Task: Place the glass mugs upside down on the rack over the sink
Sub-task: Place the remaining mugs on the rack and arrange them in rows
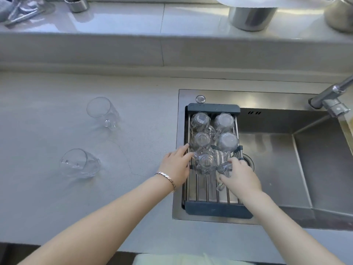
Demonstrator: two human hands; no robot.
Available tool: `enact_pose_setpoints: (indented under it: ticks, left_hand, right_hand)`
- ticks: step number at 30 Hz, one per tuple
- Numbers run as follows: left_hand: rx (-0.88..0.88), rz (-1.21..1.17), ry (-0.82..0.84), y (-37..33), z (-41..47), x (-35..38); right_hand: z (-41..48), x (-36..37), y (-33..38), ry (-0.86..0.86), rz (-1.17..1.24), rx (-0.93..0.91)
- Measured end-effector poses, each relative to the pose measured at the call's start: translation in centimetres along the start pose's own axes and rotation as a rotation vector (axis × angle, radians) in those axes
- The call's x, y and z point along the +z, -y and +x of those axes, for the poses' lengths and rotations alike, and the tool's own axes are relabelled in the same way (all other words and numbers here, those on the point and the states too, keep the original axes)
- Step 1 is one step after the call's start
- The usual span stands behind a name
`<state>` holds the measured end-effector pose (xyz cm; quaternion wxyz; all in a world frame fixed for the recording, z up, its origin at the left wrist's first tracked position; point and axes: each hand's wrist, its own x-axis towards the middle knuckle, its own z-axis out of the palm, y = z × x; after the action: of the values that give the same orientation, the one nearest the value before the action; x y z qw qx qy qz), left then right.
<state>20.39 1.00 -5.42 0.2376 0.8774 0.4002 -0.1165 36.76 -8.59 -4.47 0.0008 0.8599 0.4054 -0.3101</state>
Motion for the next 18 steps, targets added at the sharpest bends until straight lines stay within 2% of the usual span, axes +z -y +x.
enact_pose_setpoints:
  ticks: [3, 6, 8, 10, 13, 18]
  left_hand:
    - [-0.144, 0.041, -0.089, 5.0, -3.8, -2.7]
    - [-0.386, 0.106, -0.146, 11.2, -7.7, -5.4]
    - [-0.571, 0.116, -0.115, 14.9, -9.9, -6.8]
    - [-0.676, 0.081, -0.041, 18.0, -11.4, -7.7]
    - [-0.681, -0.045, 0.053, 20.8, -12.2, -7.9]
    - [-0.583, -0.104, 0.012, 22.9, -11.5, -8.0]
  right_hand:
    - [-1.3, -1.1, 4.5, 0.143, 0.039, -0.25]
    - [-1.8, -0.1, 10.1, 0.252, 0.075, -0.424]
    - [-1.7, 1.3, 13.7, 0.276, 0.089, -0.491]
    - [-1.0, 2.9, 17.2, 0.278, 0.113, -0.515]
    - [0.8, 5.1, 22.6, 0.224, 0.202, -0.508]
    - [5.3, 6.9, 30.6, 0.15, 0.459, -0.445]
